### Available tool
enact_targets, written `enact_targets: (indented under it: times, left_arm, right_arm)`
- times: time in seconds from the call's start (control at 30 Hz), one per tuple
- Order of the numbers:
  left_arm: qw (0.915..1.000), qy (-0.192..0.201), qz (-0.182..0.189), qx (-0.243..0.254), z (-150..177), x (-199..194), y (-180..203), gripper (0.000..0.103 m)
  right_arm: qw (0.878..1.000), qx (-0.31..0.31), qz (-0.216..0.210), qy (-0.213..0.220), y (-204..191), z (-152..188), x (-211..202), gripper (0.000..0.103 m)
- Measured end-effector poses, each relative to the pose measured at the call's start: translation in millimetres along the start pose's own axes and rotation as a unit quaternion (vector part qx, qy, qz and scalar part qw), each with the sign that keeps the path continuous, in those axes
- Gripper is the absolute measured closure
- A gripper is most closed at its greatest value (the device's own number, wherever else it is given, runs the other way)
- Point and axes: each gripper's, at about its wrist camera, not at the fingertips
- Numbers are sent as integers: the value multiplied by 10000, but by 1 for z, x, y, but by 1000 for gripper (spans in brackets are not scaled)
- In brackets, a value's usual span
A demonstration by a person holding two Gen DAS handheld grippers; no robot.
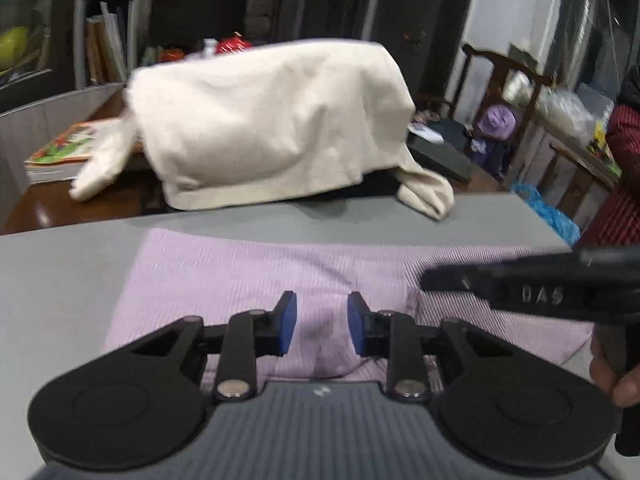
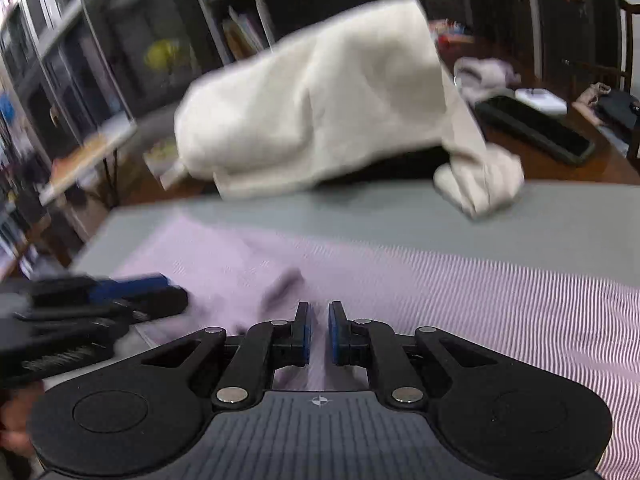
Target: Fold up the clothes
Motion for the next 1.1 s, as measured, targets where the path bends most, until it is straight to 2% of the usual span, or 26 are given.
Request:
enact_targets:
  times: [0.1, 0.17, 0.27, 0.37, 0.43, 0.5, 0.53, 0.57, 0.6, 0.7, 0.8, 0.93, 1.1]
  left_arm:
    - [9997, -213, 88, 124, 13, 3, 7, 77]
    - [9994, -146, 30, 300, 21, 1, 12, 76]
    - [9995, -272, 77, 146, 17, 6, 8, 74]
    - [9992, -295, 72, 254, 16, 9, 7, 73]
    - [9993, -255, 40, 263, 14, 3, 8, 77]
    - [9998, 83, 115, -123, 5, -18, 0, 77]
    - [9981, 475, 44, -387, -1, -37, -11, 76]
    - [9959, 696, -68, -567, -5, -51, -23, 69]
    - [9946, 736, -137, -719, -7, -57, -34, 64]
    - [9884, 564, -300, -1381, -7, -64, -84, 58]
    - [9754, 399, -146, -2163, 1, -64, -123, 51]
    - [9654, 405, -137, -2573, 10, -61, -139, 48]
    - [9626, 207, -162, -2697, 20, -46, -148, 47]
  right_arm:
    - [9996, -239, -160, -42, -11, -2, 12, 95]
    - [9971, -619, -150, -412, -12, 14, 28, 96]
    - [9979, -545, -145, -329, -7, 14, 22, 95]
    - [9982, -523, -40, -291, -8, 14, 20, 95]
    - [9989, -424, -112, -161, -2, 20, 19, 95]
    - [9986, -432, 42, -308, -1, 13, 13, 94]
    - [9990, -354, 98, -237, 0, 10, 8, 94]
    - [9997, -206, 129, -87, 4, 8, -3, 94]
    - [9998, -116, 178, 13, 6, 6, -8, 94]
    - [9986, 146, 477, 146, 25, 12, -39, 94]
    - [9965, 458, 699, 64, 41, 26, -61, 94]
    - [9932, 647, 950, -180, 53, 45, -76, 94]
    - [9885, 720, 1301, -272, 63, 55, -94, 94]
Point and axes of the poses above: each gripper's, at about its wrist camera, not at the fingertips, and x roughly the way its jaws point, y to its right, z to its underside, and after that the axes turned 5 degrees about -x, right-handed
